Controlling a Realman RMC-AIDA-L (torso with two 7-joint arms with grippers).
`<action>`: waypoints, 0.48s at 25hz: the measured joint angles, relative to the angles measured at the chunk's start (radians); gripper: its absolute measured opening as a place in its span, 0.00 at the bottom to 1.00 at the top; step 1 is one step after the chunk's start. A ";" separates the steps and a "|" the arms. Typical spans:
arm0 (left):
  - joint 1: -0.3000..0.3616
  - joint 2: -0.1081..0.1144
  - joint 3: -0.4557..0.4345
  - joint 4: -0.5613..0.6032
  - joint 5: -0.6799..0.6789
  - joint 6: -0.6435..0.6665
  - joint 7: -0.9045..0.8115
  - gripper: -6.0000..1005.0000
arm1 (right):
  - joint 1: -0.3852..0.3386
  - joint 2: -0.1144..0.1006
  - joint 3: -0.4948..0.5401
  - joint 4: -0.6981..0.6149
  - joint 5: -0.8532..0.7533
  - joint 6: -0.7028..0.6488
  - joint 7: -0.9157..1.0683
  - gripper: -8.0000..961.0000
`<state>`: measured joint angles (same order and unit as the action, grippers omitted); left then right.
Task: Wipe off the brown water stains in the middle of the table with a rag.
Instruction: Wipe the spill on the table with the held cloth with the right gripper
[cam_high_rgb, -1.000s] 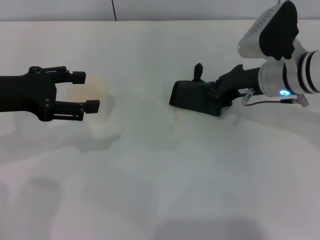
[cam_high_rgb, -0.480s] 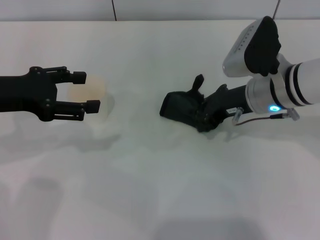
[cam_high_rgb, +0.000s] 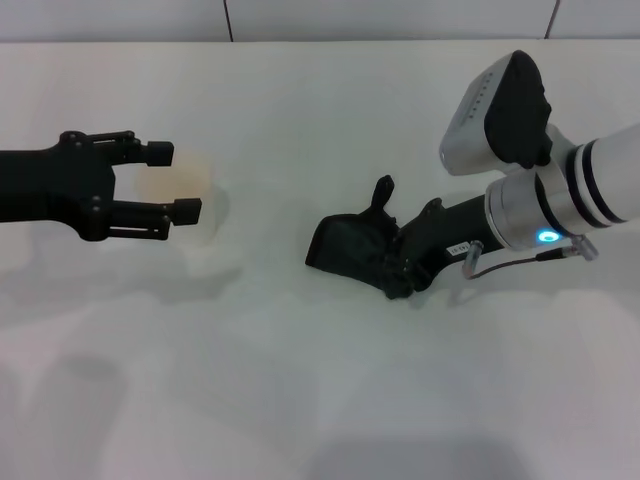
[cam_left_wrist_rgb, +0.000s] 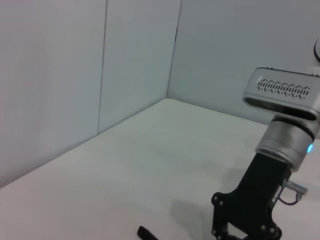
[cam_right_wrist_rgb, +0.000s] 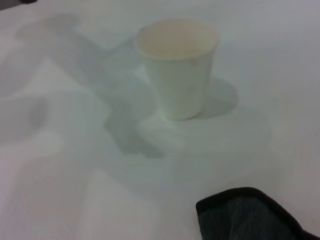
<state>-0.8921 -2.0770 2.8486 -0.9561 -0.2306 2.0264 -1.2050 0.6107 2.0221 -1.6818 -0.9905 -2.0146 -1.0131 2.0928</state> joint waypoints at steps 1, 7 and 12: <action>-0.001 0.000 0.000 0.004 -0.002 0.000 0.000 0.84 | 0.001 0.000 -0.001 0.003 -0.002 0.006 0.000 0.09; -0.008 0.001 0.000 0.021 -0.011 0.000 -0.001 0.84 | 0.016 0.000 -0.003 0.043 -0.005 0.077 0.014 0.09; -0.010 0.002 0.000 0.022 -0.011 0.000 -0.002 0.84 | 0.049 0.001 -0.005 0.095 -0.005 0.135 0.025 0.09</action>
<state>-0.9017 -2.0755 2.8486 -0.9345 -0.2411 2.0264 -1.2069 0.6598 2.0227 -1.6869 -0.8954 -2.0194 -0.8781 2.1178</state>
